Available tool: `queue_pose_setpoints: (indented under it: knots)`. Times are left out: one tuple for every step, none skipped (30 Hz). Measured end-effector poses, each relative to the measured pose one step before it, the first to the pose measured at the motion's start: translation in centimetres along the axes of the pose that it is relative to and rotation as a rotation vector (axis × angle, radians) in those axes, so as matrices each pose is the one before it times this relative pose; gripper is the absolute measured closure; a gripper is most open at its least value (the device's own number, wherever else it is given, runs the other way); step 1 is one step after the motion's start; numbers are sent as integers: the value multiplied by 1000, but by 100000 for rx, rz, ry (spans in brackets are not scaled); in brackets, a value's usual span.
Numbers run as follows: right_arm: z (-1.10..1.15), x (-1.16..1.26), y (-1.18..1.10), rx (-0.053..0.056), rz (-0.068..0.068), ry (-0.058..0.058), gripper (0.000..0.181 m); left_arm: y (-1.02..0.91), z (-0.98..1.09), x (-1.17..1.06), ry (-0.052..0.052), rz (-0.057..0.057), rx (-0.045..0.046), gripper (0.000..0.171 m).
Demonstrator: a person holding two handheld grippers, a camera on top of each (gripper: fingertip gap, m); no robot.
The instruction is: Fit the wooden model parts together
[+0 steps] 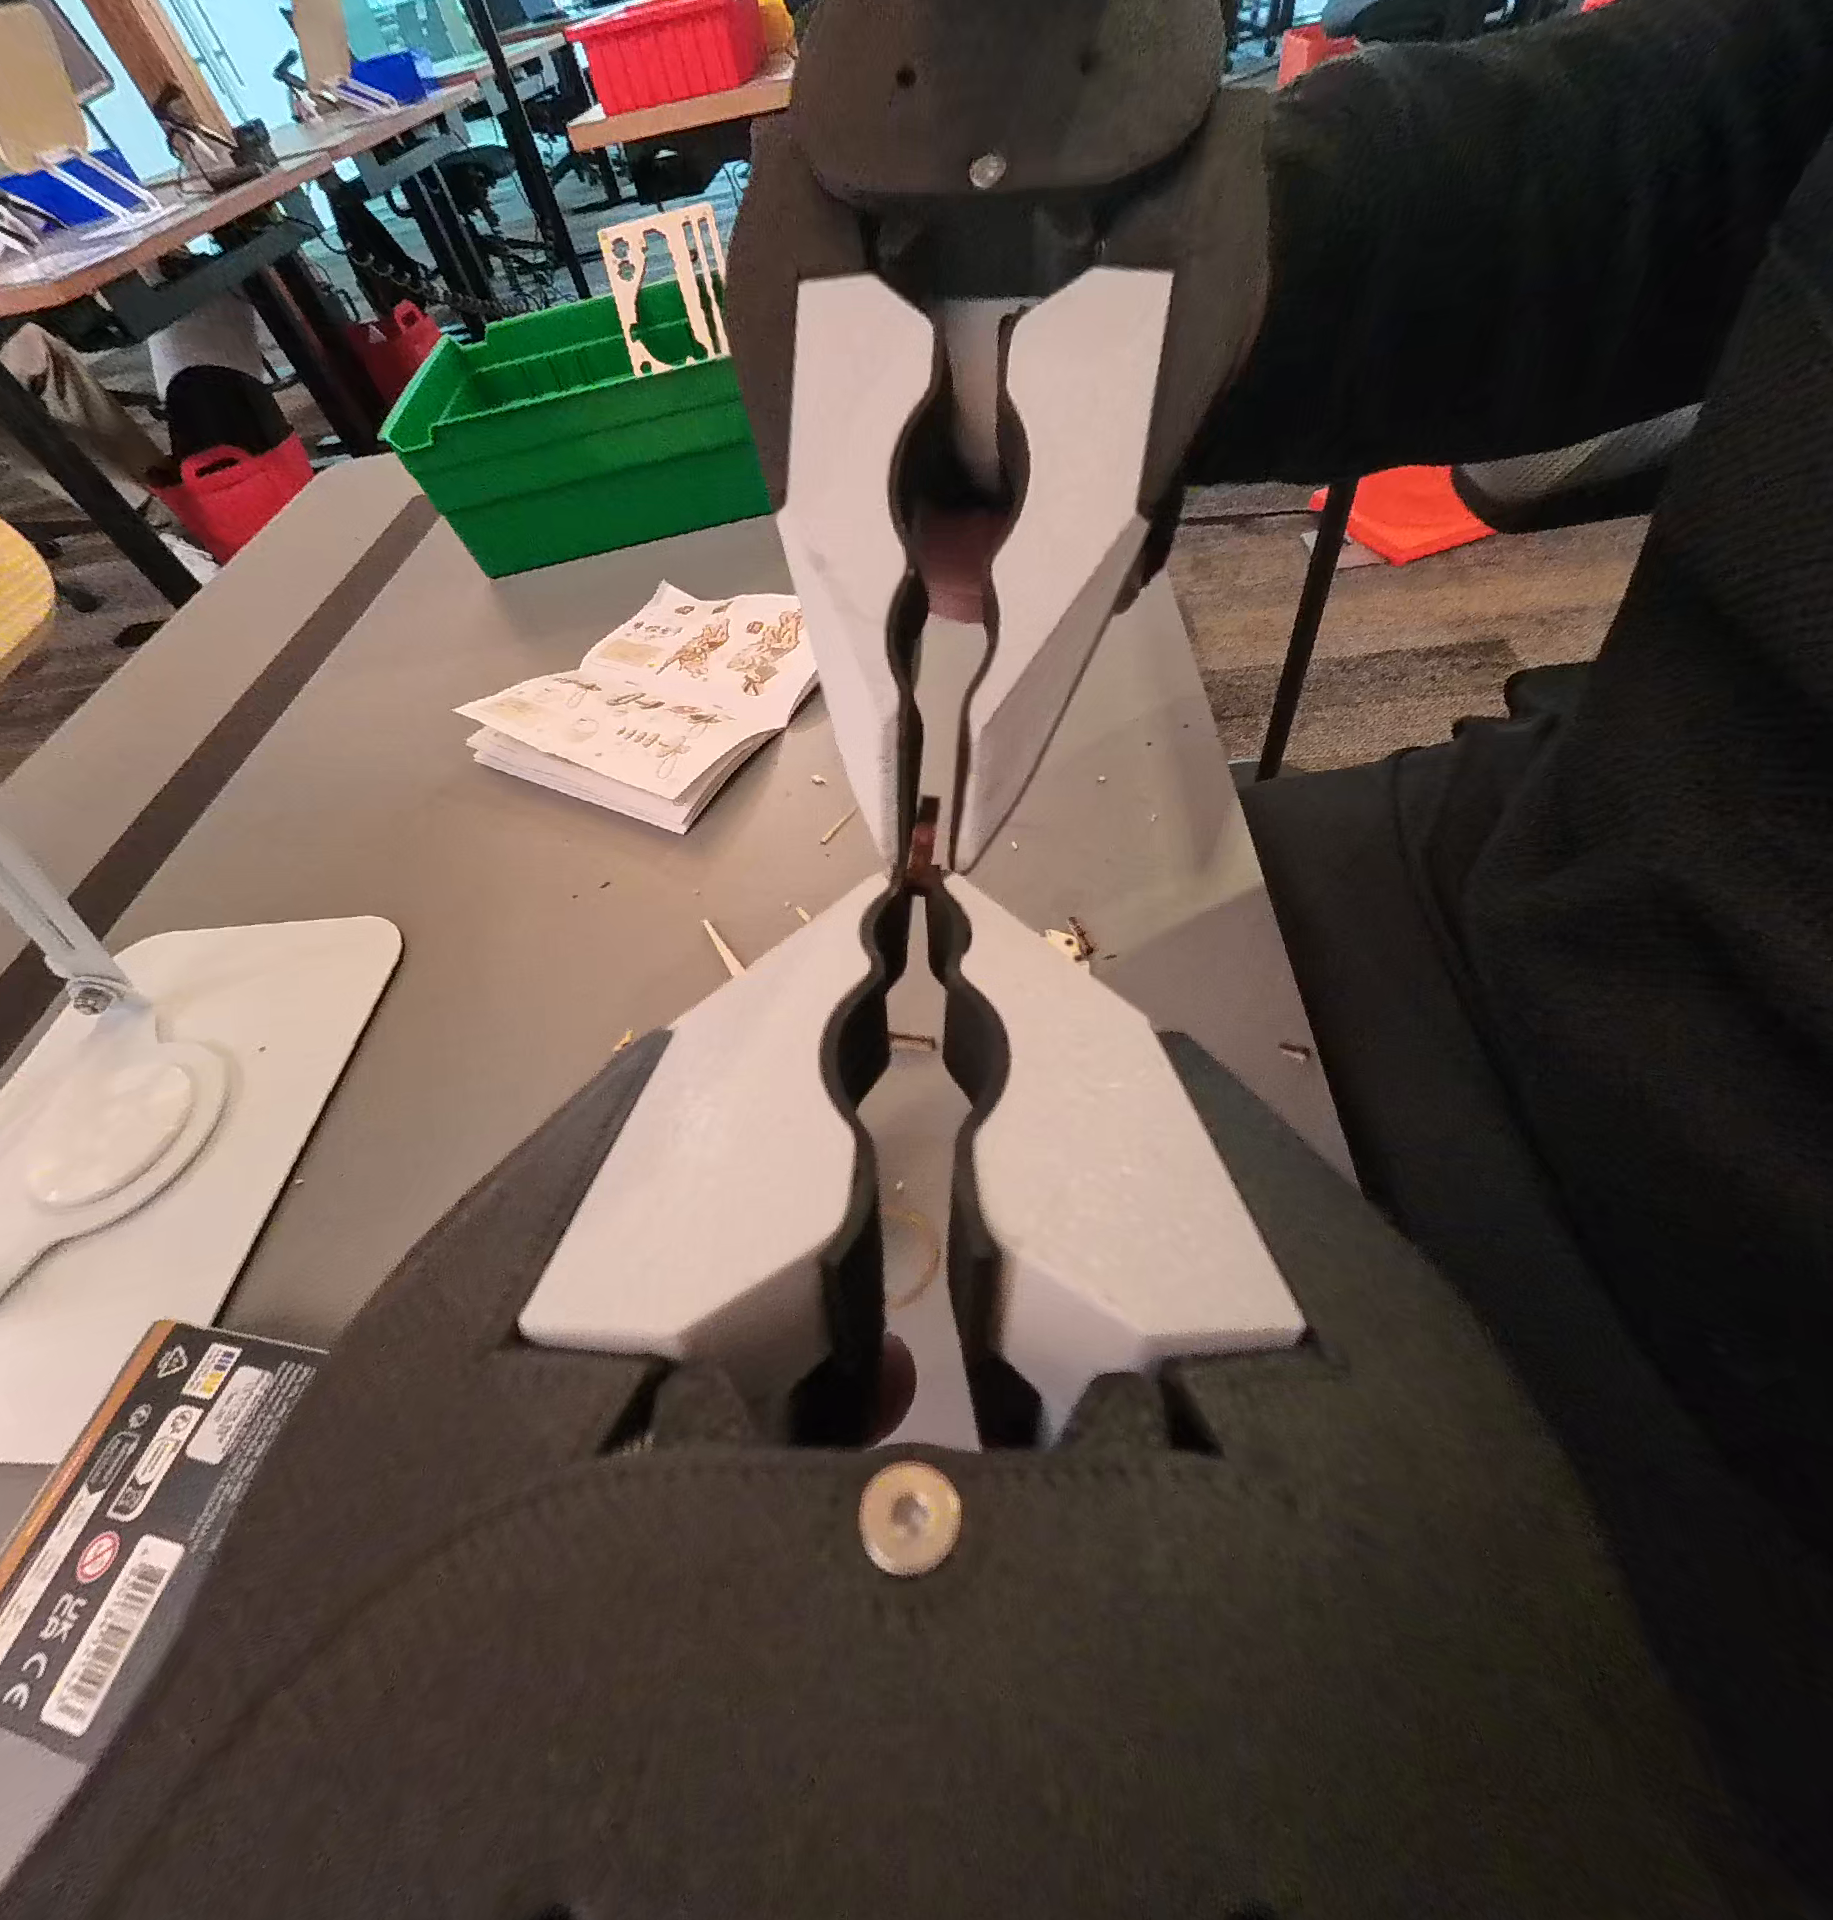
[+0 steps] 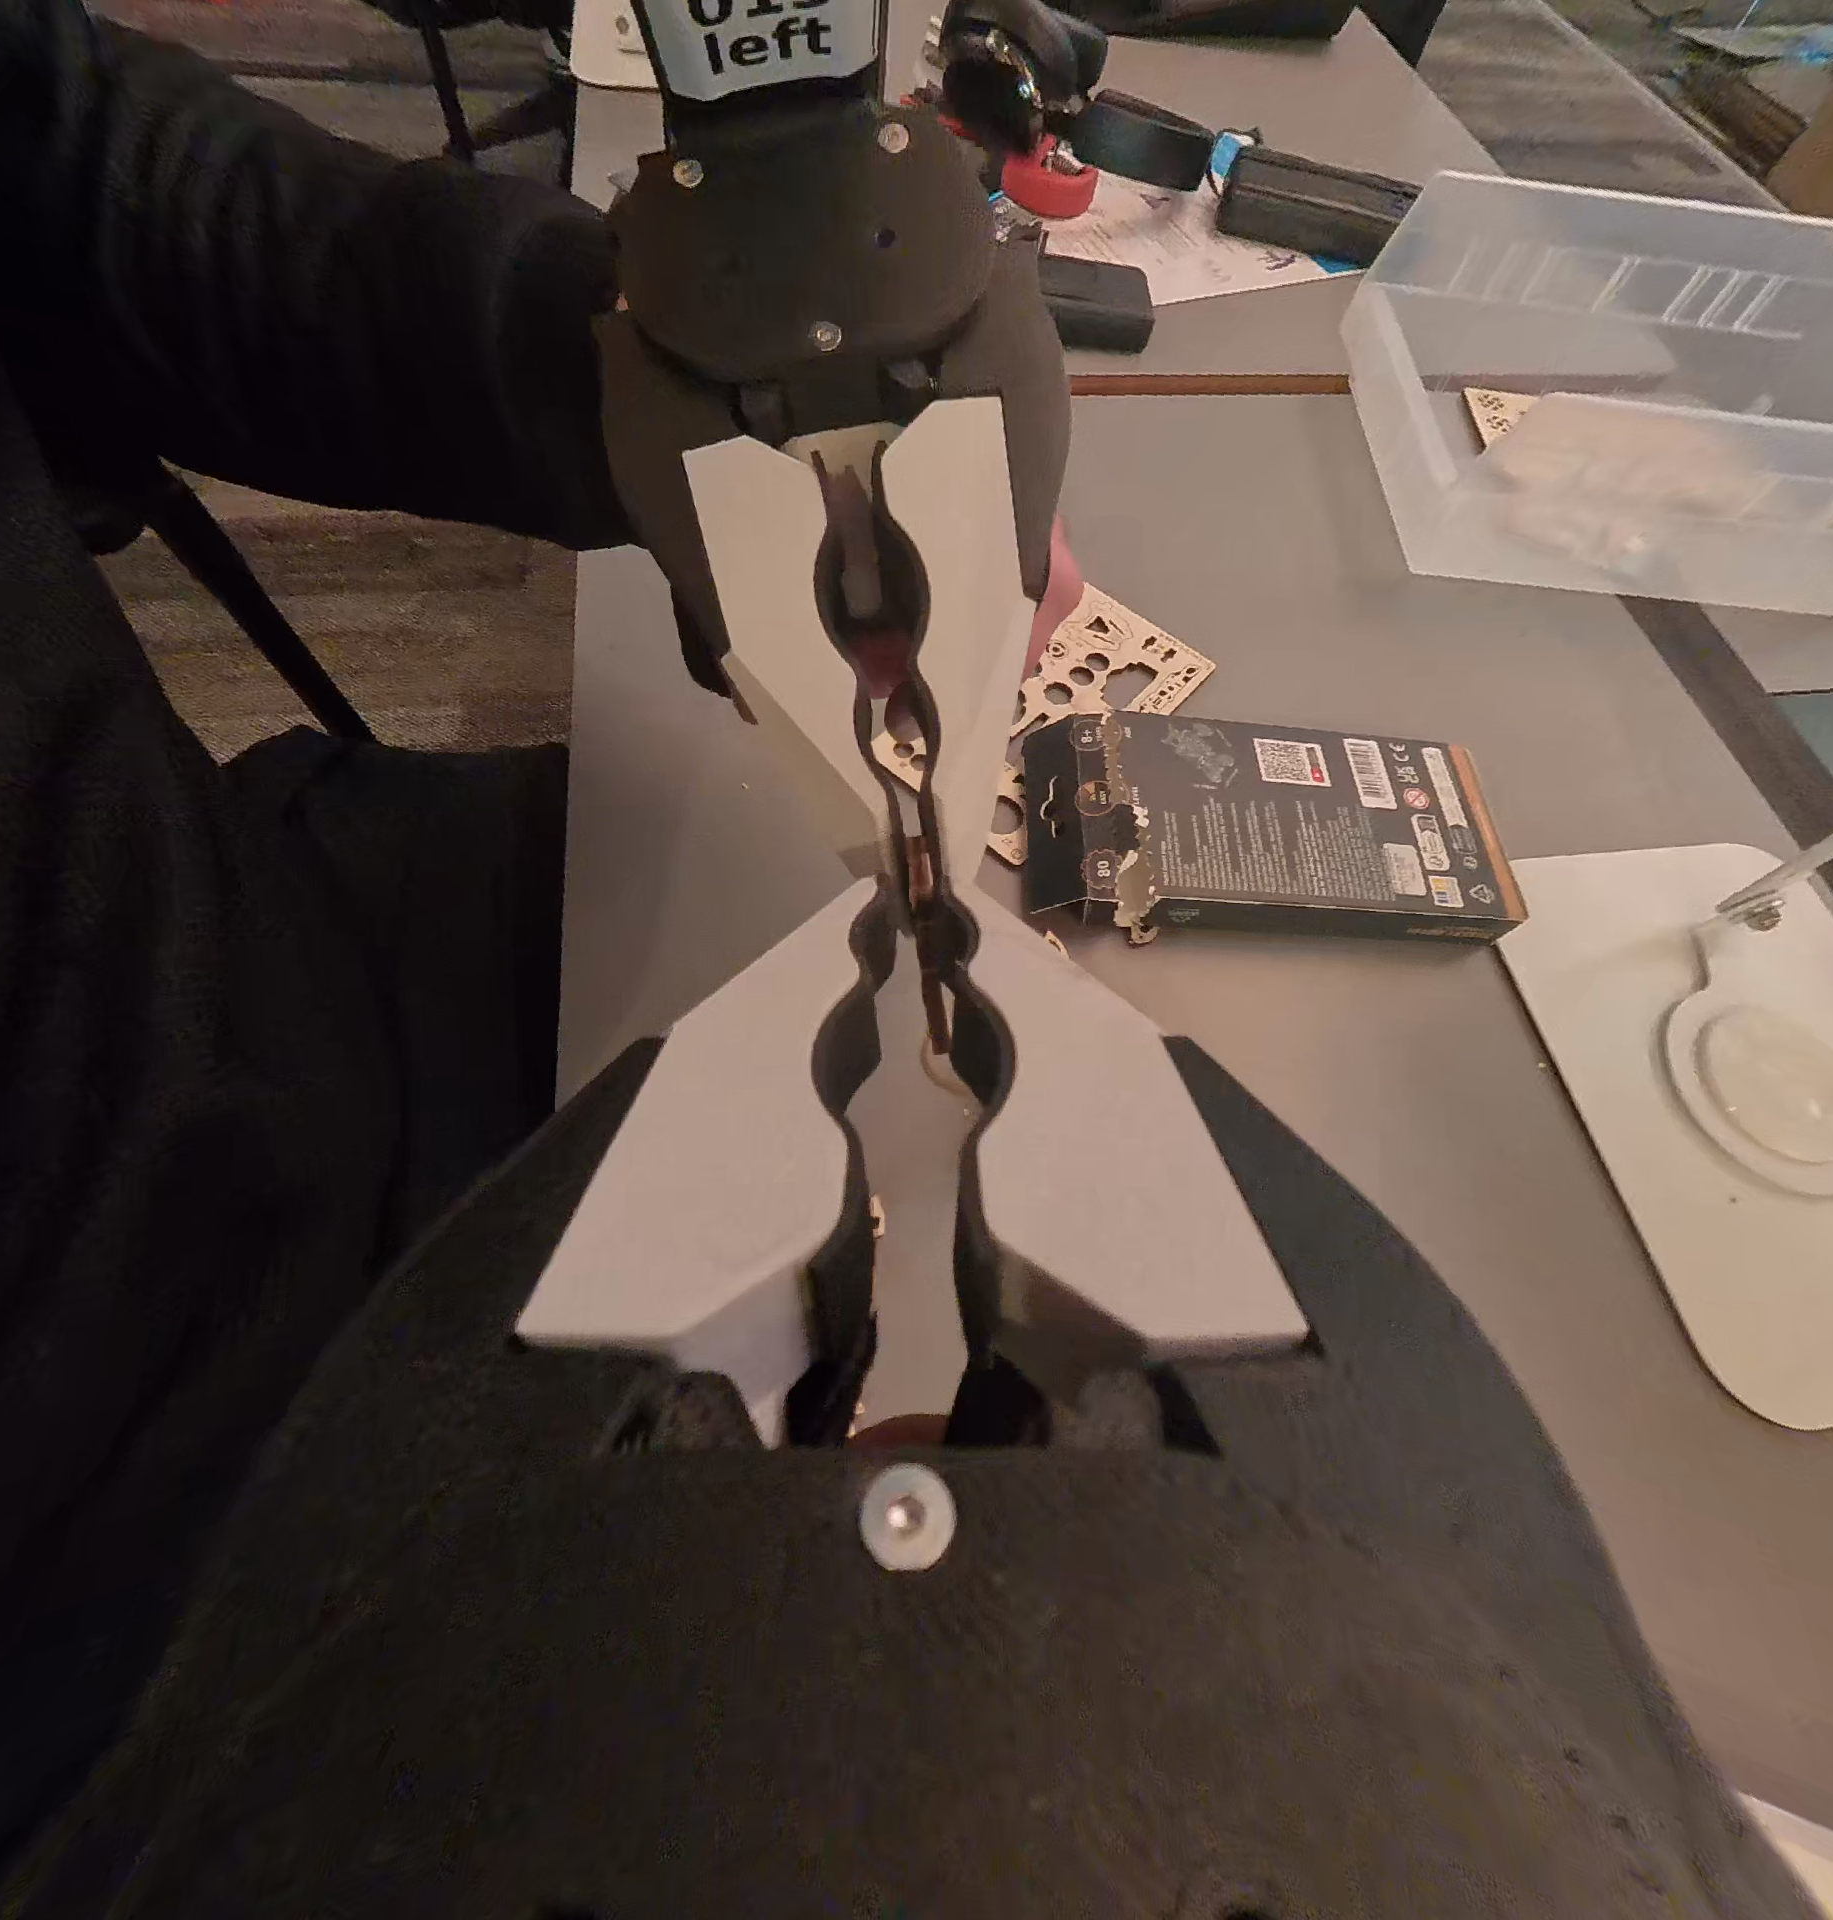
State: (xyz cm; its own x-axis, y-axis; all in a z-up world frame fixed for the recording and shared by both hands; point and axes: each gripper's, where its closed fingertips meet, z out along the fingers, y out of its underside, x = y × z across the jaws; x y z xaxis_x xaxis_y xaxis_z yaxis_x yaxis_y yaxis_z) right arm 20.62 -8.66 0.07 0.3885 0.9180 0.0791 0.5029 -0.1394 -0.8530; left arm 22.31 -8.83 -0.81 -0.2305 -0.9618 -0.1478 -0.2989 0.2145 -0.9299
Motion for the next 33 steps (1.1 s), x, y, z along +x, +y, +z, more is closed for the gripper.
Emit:
queue_pose_setpoints:
  knots:
    - [23, -122, 101, -639, -275, -590, 178, 41, 17, 145, 606, 484, -359, 171]
    - [19, -85, 35, 200, 605, -902, 177, -26, -7, 29, 25, 266, 382, 171]
    - [-51, -34, -42, 1144, 1246, -1121, 177, -54, -28, 162, 1030, -14, 537, 171]
    - [-113, -78, -77, 1456, 1292, -1636, 181, -195, -12, 144, 769, -93, 1129, 171]
    - [-122, -108, -118, 1464, 1648, -1710, 180, -176, -7, 29, 217, -58, 717, 171]
    - [-106, 22, -108, 1536, 1100, -647, 181, -99, 0, -117, -636, -172, 75, 170]
    - [-56, 134, -72, 1410, 1670, -145, 181, -27, -7, -162, -724, -132, -298, 170]
    - [-25, 93, -69, 1535, 2680, -694, 181, -43, -66, -135, -649, 437, -154, 168]
    - [-23, 108, -104, 1926, 2620, -663, 181, 15, -106, -220, -1207, 303, -711, 167]
    - [-7, 236, -16, 1347, 2323, 199, 181, 263, -212, -198, -540, 639, -1827, 162]
    - [-32, 306, 163, 302, 1956, 386, 181, 206, -313, -451, -1869, -563, -632, 158]
    - [-95, 418, 140, 615, 2548, 777, 181, 199, -377, -541, -1776, -1789, 245, 153]
    - [-140, 528, 91, 1009, 3716, 891, 181, 396, -325, -718, -2441, -2576, -371, 150]
    - [-49, 494, 223, 317, 4476, 220, 181, 804, -144, -637, -1978, -1653, -2195, 144]
    - [77, 606, 407, -771, 4611, 675, 181, 1256, 67, -710, -2914, 194, -4005, 138]
    - [187, 763, 521, -1380, 3979, 1625, 181, 1376, 252, -797, -3950, -103, -3431, 134]
    - [300, 802, 625, -2406, 3251, 2040, 181, 1390, 428, -296, -1157, -1590, -3420, 124]
    - [434, 745, 685, -3479, 2303, 2270, 181, 1264, 571, 54, -352, -939, -3372, 115]
    - [533, 528, 454, -2751, 1529, 1510, 181, 979, 604, -5, -1748, -194, -2290, 110]
    - [609, 436, 459, -3437, 1297, 1317, 181, 756, 577, 206, -739, -196, -1724, 110]
    - [654, 534, 585, -4358, 17, 2125, 181, 572, 474, 474, 1525, -431, -1462, 112]
    - [651, 551, 550, -4032, 178, 2010, 181, 272, 364, -44, -884, -1365, -61, 112]
    - [568, 425, 272, -2169, 1017, 919, 181, 152, 290, -140, -1154, -1308, 382, 112]
    - [475, 422, 108, -1342, 1298, 1045, 181, 249, 288, 86, 225, -623, -613, 112]
    - [432, 504, 304, -2827, 110, 1970, 181, 295, 267, -135, -1368, 63, -934, 111]
    - [350, 351, 229, -2246, -522, 1459, 181, 256, 265, -229, -1988, 60, -650, 109]
    - [243, 89, 18, -469, 812, -353, 181, 127, 248, 304, 1487, -83, 118, 110]
    - [215, 182, 137, -1028, 1075, 115, 181, 17, 266, 244, 1115, -840, 500, 111]
    - [229, 342, 284, -1781, -285, 1403, 181, 107, 300, 10, -271, -260, -382, 111]
    - [223, 196, 201, -1171, -473, 475, 181, 110, 278, 131, 440, 834, -676, 111]
    - [206, -33, 38, -247, 746, -1106, 181, 1, 242, -12, -474, 899, -186, 111]
    - [218, 27, 20, -340, 445, -690, 181, -87, 231, -141, -1318, 711, 318, 111]
    - [248, 45, 57, -756, -576, -276, 181, 32, 269, 30, -49, 417, -366, 111]
